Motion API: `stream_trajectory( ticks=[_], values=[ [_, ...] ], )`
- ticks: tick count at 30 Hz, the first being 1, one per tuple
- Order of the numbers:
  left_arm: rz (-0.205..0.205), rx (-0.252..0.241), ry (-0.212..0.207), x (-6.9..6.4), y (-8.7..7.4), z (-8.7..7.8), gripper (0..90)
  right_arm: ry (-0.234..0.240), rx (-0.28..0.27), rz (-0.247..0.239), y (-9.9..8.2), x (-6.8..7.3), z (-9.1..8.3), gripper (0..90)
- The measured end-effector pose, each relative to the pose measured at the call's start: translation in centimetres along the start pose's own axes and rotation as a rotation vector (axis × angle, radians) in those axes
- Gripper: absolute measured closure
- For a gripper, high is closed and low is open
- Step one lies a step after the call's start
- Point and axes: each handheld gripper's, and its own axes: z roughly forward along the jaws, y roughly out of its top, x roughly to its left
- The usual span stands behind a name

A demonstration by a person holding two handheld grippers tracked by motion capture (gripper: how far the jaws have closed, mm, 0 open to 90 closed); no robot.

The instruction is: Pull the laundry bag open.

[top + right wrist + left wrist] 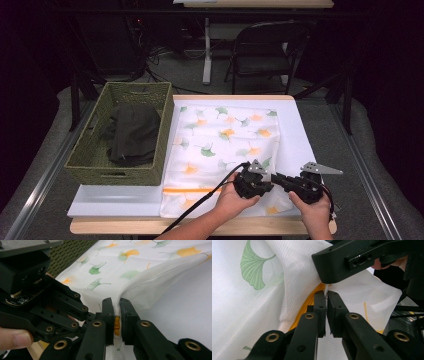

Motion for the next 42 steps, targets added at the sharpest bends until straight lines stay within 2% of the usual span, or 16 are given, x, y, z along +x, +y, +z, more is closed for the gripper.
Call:
stream_trajectory(
  ticks=[3, 7, 9, 10, 18, 25, 42],
  values=[
    [-0.01, -0.01, -0.008, 0.01, 0.01, 0.06, 82.5, -0.002, -0.005, 0.003, 0.0, 0.07, 0.01, 83.5],
    [-0.01, -0.01, -0.008, 0.01, 0.01, 0.06, 82.4, -0.002, -0.006, 0.003, 0.0, 0.07, 0.02, 83.6],
    [-0.015, -0.027, -0.005, -0.05, -0.04, 0.01, 83.2, -0.002, -0.006, 0.003, 0.0, 0.07, 0.02, 83.6],
    [-0.015, -0.027, -0.005, -0.05, -0.04, 0.01, 83.2, 0.004, -0.023, 0.016, -0.01, 0.03, -0.03, 83.6],
    [-0.024, -0.039, 0.006, -0.1, -0.29, 0.05, 84.2, 0.02, -0.028, 0.042, -0.11, -0.13, 0.05, 83.7],
    [-0.009, -0.052, 0.018, -0.35, -0.41, -0.01, 89.3, 0.02, -0.026, 0.038, -0.17, -0.27, 0.11, 83.6],
    [-0.007, -0.045, 0.016, -0.2, -0.74, 0.14, 89.8, 0.033, -0.009, 0.055, -0.42, -0.54, 0.36, 82.7]
  ],
)
